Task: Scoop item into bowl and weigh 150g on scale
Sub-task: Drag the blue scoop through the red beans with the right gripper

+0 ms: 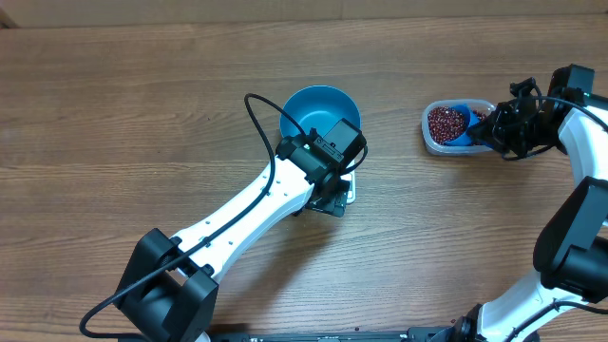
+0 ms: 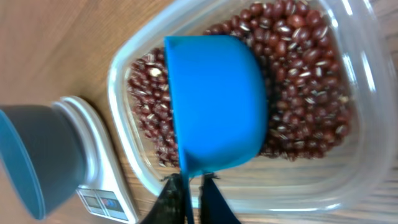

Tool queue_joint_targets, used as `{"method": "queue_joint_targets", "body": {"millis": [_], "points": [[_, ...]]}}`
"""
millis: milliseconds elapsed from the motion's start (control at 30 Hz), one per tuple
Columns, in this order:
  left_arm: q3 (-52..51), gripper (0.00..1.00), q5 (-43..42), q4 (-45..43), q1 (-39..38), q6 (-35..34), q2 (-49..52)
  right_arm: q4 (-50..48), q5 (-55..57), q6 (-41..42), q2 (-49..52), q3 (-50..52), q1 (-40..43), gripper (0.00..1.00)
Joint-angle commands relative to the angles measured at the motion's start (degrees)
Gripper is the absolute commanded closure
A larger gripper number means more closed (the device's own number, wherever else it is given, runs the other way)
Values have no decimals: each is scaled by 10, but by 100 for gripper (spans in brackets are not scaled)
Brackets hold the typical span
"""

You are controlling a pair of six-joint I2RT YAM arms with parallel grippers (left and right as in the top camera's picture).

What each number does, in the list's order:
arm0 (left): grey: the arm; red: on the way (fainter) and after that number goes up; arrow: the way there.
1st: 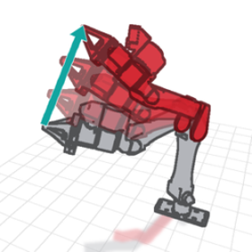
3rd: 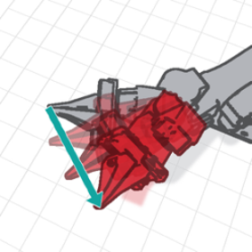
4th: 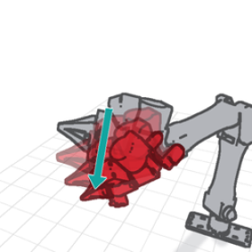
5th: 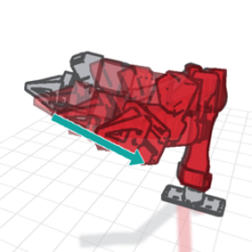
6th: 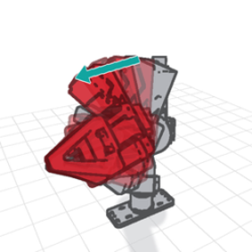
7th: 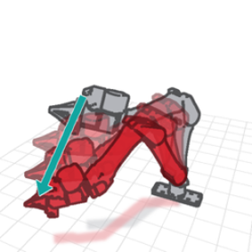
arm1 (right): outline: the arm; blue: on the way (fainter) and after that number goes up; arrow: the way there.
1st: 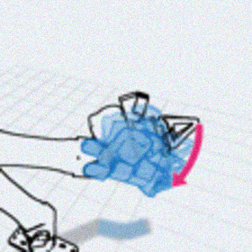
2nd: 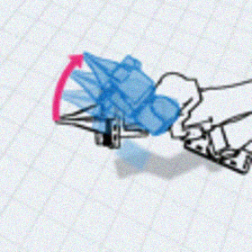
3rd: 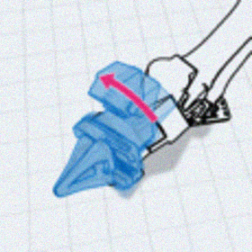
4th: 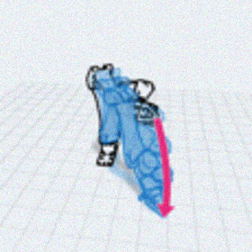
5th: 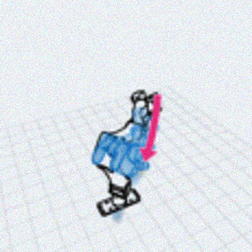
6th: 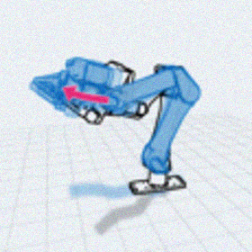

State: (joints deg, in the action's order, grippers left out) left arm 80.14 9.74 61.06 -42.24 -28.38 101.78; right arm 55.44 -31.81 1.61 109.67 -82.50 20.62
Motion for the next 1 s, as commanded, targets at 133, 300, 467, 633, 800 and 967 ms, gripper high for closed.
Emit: {"method": "queue_joint_targets", "body": {"millis": [133, 300, 467, 633, 800, 967], "points": [[-3, 1, 12, 0, 2, -8, -16, -14, -14, 1, 20, 16, 0, 96], [-3, 0, 12, 0, 2, -8, -16, -14, -31, 1, 20, 16, 15, 96], [-3, 0, 12, 0, 2, -8, -16, -14, -113, -9, 20, 16, 49, 96], [-3, 0, 12, 0, 2, -8, -16, -9, -159, -21, 20, 16, 81, 96], [-3, 0, 12, 0, 2, -8, -16, -6, -218, -46, 20, 16, 107, 96], [-3, 1, 12, 0, 2, -8, -16, -2, -249, -47, 20, 16, 125, 96]]}}
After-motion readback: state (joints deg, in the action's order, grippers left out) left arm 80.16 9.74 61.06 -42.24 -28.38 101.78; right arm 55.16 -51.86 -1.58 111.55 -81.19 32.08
